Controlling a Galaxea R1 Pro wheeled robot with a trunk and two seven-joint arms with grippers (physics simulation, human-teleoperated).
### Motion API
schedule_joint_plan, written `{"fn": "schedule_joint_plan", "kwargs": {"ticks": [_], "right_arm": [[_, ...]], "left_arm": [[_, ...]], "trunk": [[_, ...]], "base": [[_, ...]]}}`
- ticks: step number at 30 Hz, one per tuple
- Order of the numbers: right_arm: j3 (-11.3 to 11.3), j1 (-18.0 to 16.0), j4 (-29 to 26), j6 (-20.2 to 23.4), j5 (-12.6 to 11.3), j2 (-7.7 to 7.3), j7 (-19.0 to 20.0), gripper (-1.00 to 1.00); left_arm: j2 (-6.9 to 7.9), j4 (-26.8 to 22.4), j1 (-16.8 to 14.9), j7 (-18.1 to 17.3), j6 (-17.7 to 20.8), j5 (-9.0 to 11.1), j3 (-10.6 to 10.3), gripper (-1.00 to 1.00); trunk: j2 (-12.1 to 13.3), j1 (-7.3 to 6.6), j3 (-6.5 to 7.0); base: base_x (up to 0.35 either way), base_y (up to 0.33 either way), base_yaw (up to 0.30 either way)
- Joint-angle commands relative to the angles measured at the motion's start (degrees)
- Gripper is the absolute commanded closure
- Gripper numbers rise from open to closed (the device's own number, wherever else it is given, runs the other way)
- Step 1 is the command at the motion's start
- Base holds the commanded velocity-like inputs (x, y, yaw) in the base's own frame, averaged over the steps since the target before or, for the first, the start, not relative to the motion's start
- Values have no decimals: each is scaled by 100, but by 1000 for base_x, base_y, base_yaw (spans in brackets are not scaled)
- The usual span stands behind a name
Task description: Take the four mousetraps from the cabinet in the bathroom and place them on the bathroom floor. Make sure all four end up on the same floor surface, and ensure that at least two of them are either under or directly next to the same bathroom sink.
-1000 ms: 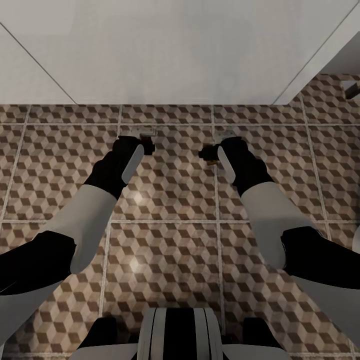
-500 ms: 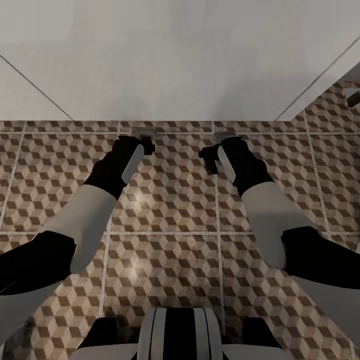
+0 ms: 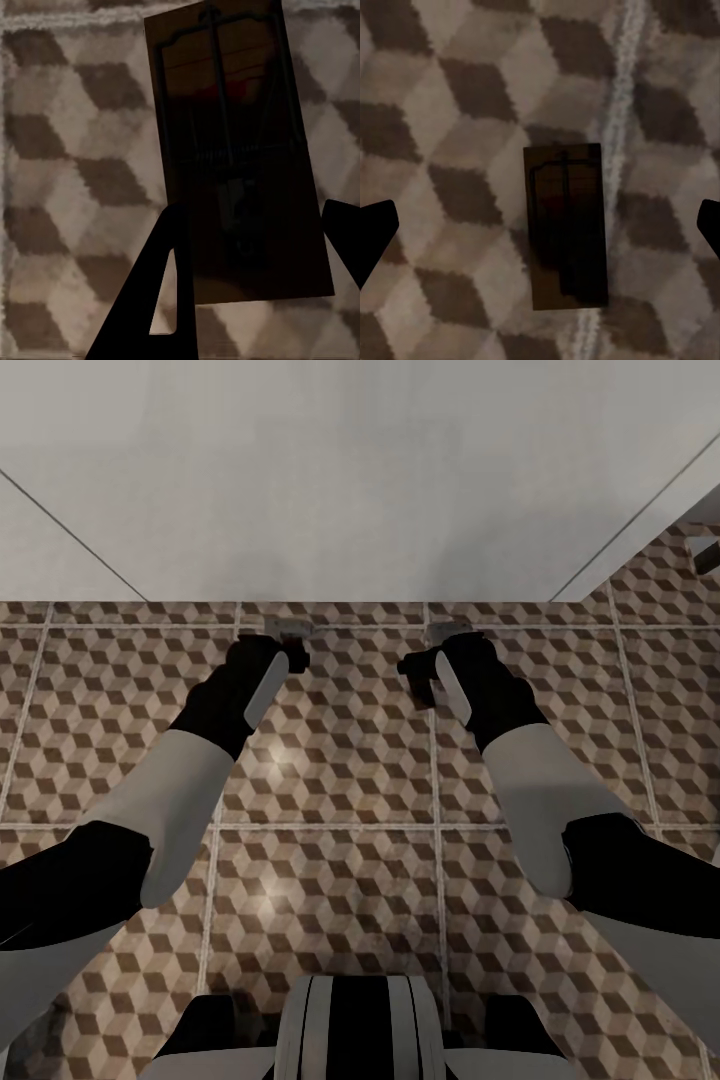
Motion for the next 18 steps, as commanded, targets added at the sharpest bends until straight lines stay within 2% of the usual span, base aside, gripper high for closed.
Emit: {"fn": "schedule_joint_plan", "kwargs": {"ticks": [1, 18], "right_arm": [[14, -2, -6, 30, 9, 0, -18, -100], [16, 1, -7, 27, 9, 11, -18, -100]], "left_arm": [[2, 12, -3, 51, 17, 60, -17, 100], [-1, 155, -4, 65, 23, 54, -11, 100]], "trunk": [[-1, -1, -3], [-1, -1, -3]], "base": [[0, 0, 0], [0, 0, 0]]}}
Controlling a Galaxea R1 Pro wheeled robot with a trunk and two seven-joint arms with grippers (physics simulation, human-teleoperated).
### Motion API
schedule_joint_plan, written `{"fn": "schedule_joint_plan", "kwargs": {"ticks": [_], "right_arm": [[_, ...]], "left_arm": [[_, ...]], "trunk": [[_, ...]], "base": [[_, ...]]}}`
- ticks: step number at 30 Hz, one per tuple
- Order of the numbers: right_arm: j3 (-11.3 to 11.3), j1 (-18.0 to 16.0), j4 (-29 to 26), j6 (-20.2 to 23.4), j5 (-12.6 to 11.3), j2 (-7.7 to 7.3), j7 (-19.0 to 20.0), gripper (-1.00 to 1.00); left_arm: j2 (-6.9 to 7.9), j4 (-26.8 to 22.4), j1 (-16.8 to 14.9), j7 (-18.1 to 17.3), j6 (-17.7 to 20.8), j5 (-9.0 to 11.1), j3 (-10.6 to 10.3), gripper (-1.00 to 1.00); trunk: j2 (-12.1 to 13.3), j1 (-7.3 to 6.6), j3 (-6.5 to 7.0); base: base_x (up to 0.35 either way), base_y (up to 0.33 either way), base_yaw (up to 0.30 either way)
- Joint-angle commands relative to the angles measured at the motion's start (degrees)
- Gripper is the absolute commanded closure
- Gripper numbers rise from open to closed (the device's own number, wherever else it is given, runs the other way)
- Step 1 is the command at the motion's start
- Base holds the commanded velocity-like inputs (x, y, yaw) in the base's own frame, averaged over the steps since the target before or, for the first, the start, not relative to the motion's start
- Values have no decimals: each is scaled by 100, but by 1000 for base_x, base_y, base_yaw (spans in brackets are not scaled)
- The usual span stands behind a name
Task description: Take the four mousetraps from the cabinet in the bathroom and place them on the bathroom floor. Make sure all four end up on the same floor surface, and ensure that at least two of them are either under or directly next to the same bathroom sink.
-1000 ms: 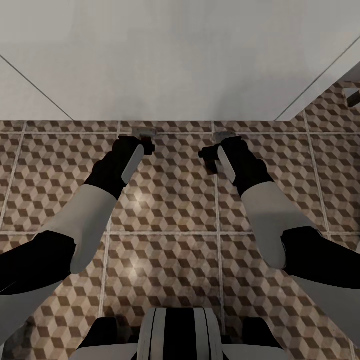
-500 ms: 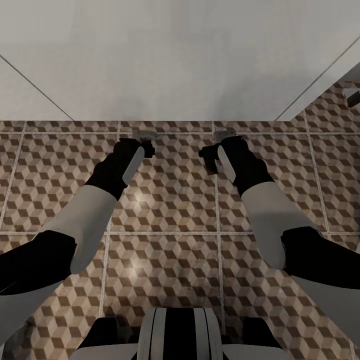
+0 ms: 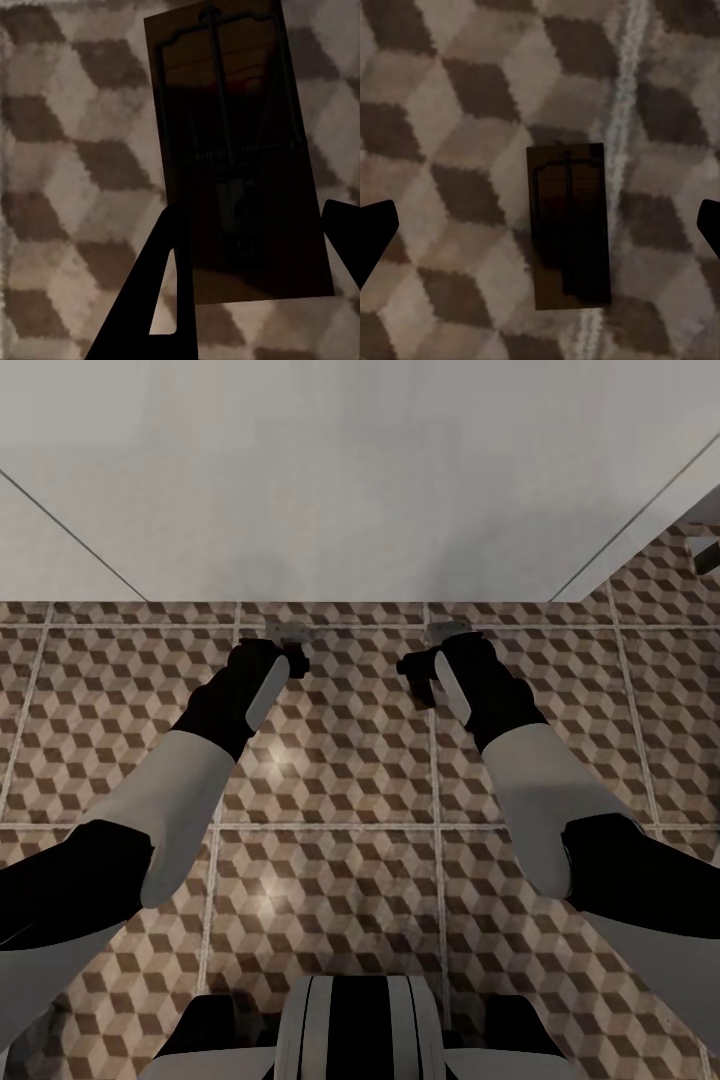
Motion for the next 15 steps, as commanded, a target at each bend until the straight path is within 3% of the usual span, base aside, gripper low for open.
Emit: {"fn": "schedule_joint_plan", "kwargs": {"ticks": [1, 15], "right_arm": [[14, -1, -6, 28, 9, -1, -18, -100], [20, 0, -25, 23, 0, 0, -9, -100]], "left_arm": [[3, -3, -3, 50, 15, 60, -20, 100], [3, 179, -1, 63, 7, 60, -15, 100]], "trunk": [[-1, -1, -3], [-1, -1, -3]], "base": [[0, 0, 0], [0, 0, 0]]}}
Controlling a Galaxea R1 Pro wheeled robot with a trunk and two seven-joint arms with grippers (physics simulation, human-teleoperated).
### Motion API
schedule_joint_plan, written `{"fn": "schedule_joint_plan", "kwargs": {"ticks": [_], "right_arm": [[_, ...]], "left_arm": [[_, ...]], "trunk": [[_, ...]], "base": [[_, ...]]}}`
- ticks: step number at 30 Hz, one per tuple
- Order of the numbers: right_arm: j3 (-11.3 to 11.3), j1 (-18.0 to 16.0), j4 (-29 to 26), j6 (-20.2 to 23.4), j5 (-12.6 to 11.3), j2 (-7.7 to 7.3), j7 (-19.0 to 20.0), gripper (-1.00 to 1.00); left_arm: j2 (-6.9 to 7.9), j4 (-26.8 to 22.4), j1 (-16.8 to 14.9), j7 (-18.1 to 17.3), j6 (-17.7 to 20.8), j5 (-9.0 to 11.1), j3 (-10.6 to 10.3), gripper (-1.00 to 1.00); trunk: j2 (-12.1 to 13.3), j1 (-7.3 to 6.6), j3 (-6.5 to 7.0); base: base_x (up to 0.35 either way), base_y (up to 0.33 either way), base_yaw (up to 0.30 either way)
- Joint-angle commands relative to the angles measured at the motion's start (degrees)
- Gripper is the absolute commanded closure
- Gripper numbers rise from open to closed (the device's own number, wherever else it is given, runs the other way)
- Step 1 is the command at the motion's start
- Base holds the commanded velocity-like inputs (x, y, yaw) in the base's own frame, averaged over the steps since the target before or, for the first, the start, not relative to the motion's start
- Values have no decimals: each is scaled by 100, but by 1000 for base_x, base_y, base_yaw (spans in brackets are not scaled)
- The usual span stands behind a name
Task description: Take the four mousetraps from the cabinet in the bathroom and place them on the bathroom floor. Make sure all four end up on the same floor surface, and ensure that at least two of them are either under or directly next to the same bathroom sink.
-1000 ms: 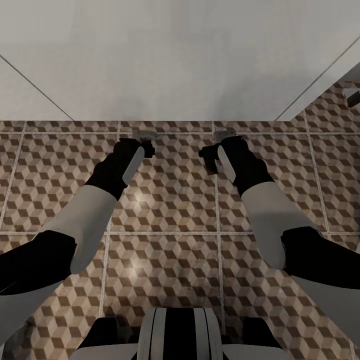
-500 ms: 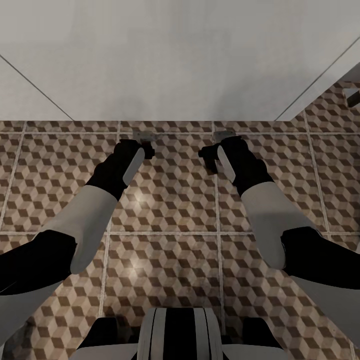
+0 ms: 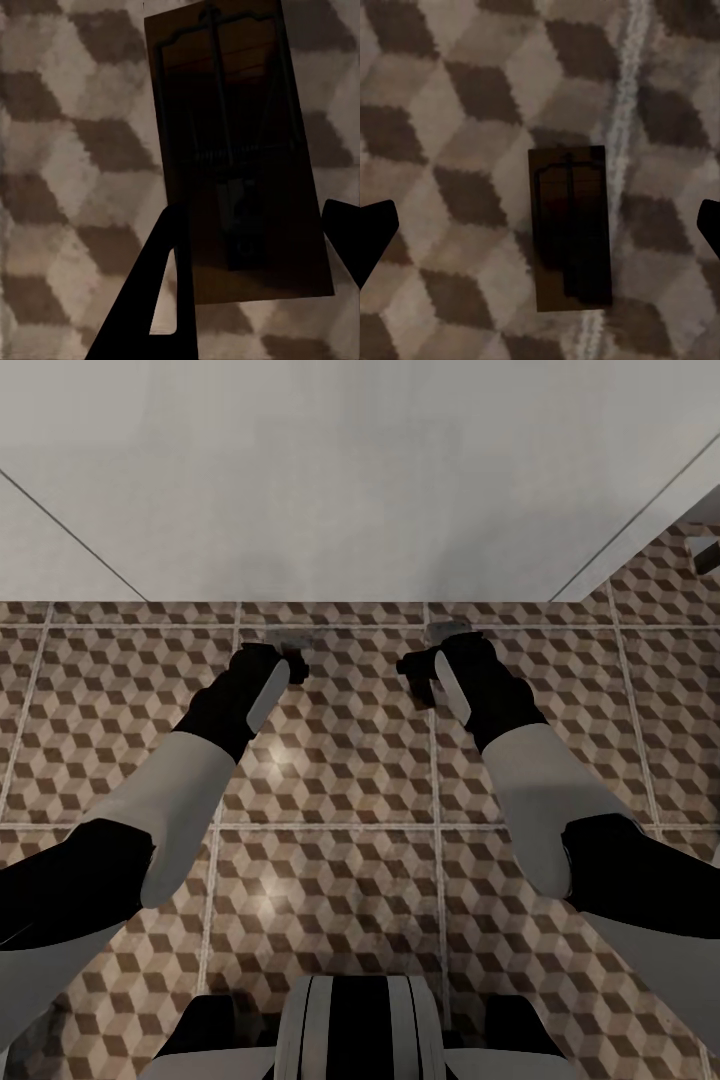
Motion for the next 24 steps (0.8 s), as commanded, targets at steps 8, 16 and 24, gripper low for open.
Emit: {"fn": "schedule_joint_plan", "kwargs": {"ticks": [8, 16, 24], "right_arm": [[14, 0, -12, 22, 8, -2, -16, -100], [24, -1, -21, 16, 8, 6, -11, -100], [25, -2, -22, 12, 8, 6, -10, -100]], "left_arm": [[3, 288, -3, 46, 11, 59, -11, 100], [-3, 476, -10, 44, 9, 59, 7, 100], [-5, 538, -12, 44, 6, 59, 10, 100]], "trunk": [[-1, -1, -3], [-1, -1, -3], [-1, -1, -3]], "base": [[0, 0, 0], [0, 0, 0], [0, 0, 0]]}}
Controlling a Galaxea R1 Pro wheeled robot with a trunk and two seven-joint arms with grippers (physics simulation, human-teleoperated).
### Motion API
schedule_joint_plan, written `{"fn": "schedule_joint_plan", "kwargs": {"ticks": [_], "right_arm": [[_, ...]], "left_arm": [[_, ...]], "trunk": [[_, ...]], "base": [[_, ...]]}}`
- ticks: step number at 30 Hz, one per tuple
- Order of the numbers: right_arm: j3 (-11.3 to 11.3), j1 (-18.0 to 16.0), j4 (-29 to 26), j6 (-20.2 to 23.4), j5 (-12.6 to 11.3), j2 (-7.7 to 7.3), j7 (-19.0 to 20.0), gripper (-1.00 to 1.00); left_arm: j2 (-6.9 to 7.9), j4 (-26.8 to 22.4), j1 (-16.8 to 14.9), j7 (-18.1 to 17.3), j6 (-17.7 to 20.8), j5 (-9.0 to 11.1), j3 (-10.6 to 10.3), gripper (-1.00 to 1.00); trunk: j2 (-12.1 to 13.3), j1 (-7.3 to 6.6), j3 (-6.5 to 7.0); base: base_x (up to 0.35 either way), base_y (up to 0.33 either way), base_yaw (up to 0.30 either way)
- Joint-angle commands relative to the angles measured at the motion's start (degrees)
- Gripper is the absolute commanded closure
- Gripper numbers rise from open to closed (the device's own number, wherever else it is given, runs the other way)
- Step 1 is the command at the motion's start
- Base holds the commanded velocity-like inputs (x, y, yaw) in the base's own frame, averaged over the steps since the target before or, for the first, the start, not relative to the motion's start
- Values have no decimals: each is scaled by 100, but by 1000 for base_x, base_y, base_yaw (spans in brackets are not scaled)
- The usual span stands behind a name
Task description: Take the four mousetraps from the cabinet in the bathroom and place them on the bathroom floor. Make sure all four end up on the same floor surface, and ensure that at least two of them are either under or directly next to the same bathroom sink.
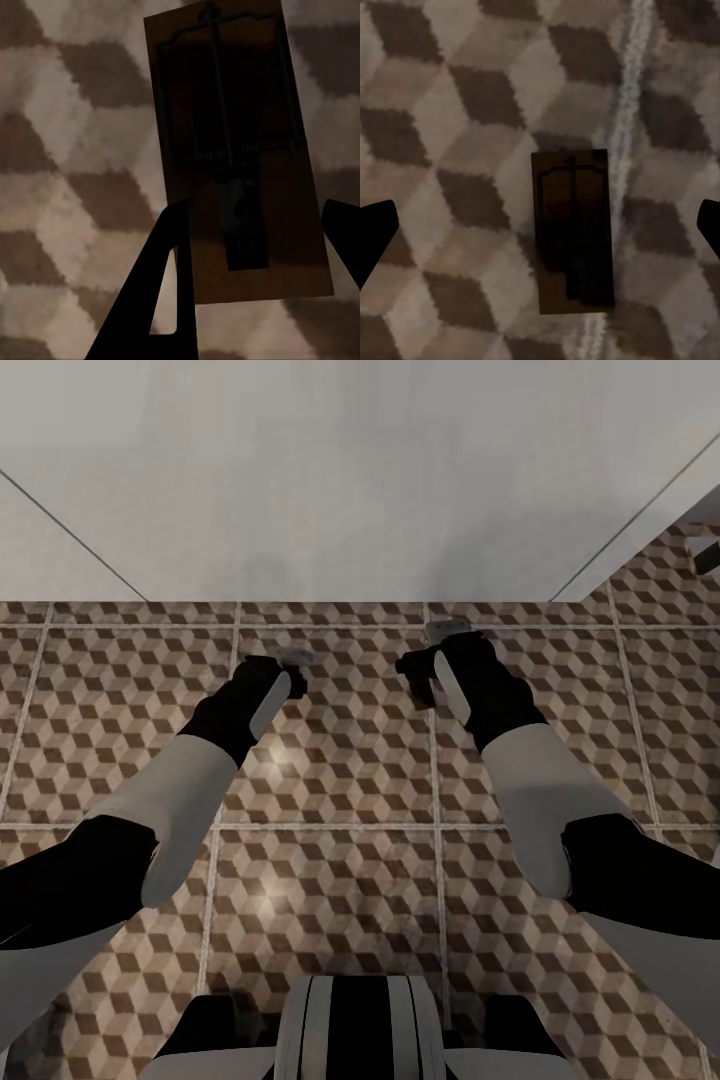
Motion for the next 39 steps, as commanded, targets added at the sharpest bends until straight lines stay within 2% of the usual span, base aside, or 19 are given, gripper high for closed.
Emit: {"fn": "schedule_joint_plan", "kwargs": {"ticks": [1, 15, 16, 39], "right_arm": [[14, -1, -6, 29, 8, -1, -18, -100], [19, 0, -42, 29, 8, 3, -18, -100], [21, 0, -45, 29, 8, 5, -18, -100], [14, 0, -50, 29, 8, -1, -18, -100]], "left_arm": [[4, -3, -3, 49, 16, 60, -27, 100], [4, -39, -3, 54, 14, 53, -27, 100], [4, -47, -3, 55, 12, 51, -27, -100], [13, -306, -3, 25, 7, 50, -50, -100]], "trunk": [[-1, -1, -3], [-1, -1, -3], [-1, -1, -3], [-1, -1, -3]], "base": [[0, 0, 0], [0, 0, 0], [0, 0, 0], [-2, 0, 0]]}}
